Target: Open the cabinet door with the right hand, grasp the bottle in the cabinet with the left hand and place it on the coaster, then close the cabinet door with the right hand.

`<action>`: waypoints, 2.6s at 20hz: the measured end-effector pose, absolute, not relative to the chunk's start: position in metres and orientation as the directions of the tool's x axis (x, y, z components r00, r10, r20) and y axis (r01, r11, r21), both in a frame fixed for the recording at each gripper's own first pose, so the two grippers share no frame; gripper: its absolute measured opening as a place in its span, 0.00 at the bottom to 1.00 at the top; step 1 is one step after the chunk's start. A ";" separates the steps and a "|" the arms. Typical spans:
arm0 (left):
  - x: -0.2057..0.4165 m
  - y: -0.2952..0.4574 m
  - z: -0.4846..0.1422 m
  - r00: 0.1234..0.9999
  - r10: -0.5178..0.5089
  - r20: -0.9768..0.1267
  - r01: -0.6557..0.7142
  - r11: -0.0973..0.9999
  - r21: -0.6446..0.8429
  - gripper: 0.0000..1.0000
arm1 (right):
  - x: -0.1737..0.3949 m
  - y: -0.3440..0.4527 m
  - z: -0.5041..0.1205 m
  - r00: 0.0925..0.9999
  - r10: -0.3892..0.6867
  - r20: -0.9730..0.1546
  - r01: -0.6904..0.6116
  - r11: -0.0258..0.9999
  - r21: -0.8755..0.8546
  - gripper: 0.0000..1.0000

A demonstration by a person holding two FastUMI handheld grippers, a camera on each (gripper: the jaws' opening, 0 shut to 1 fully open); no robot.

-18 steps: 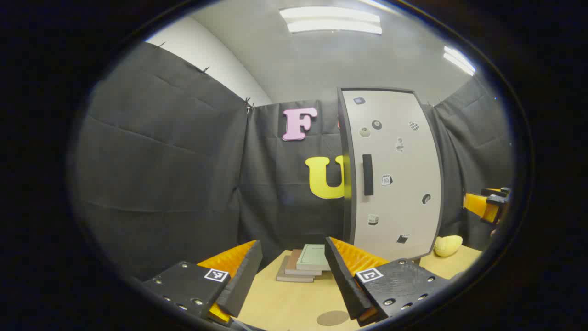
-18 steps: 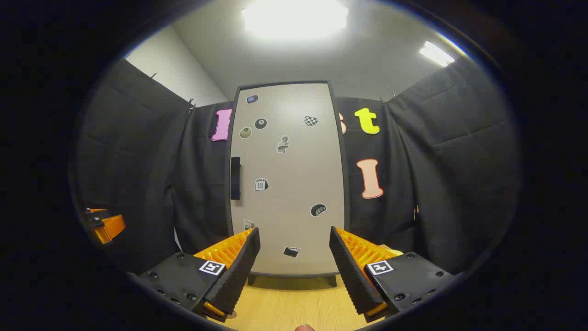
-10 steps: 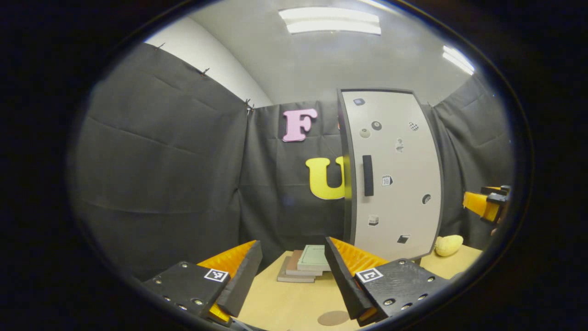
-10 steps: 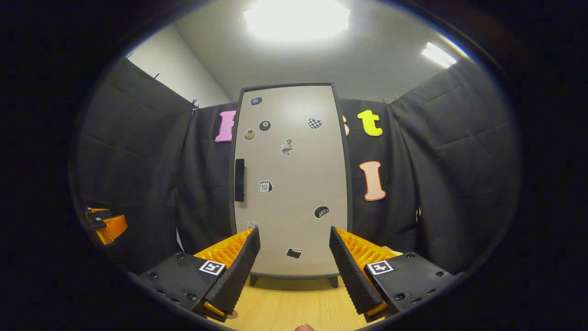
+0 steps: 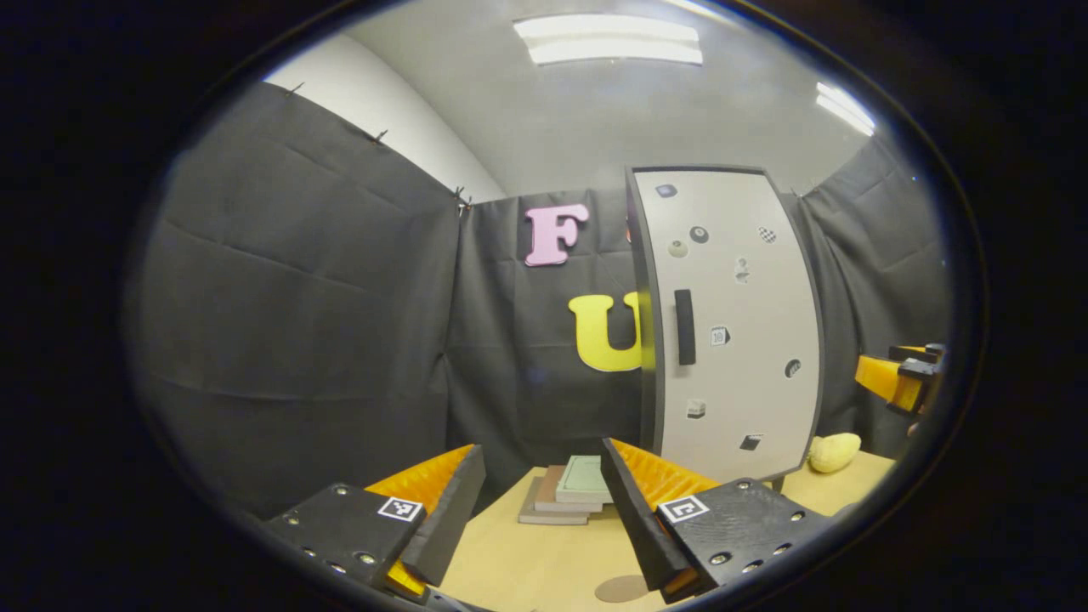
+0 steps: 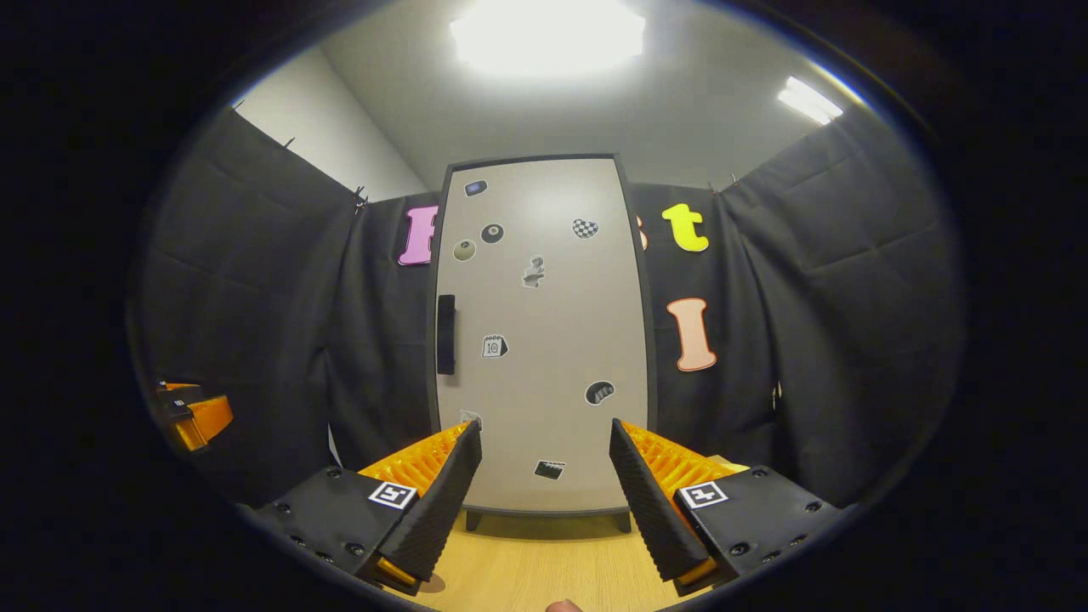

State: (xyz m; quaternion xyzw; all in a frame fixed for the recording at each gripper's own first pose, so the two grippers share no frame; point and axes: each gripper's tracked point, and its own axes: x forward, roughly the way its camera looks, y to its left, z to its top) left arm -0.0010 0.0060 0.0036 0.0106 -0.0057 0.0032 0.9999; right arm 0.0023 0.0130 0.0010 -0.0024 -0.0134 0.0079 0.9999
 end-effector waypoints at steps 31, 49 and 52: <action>-0.009 0.157 -0.039 0.975 0.214 -0.068 -0.209 0.976 0.068 0.82 | 0.228 0.162 0.064 0.990 0.132 -0.043 -0.131 0.991 0.025 0.98; -0.028 0.199 -0.055 0.954 0.286 -0.088 -0.282 0.958 0.053 0.82 | 0.283 0.183 0.038 0.974 0.044 -0.221 -0.046 0.999 -0.006 0.48; -0.032 0.205 -0.054 0.955 0.284 -0.085 -0.281 0.959 0.045 0.82 | 0.281 0.184 0.035 0.970 0.054 -0.238 -0.055 0.998 0.002 0.27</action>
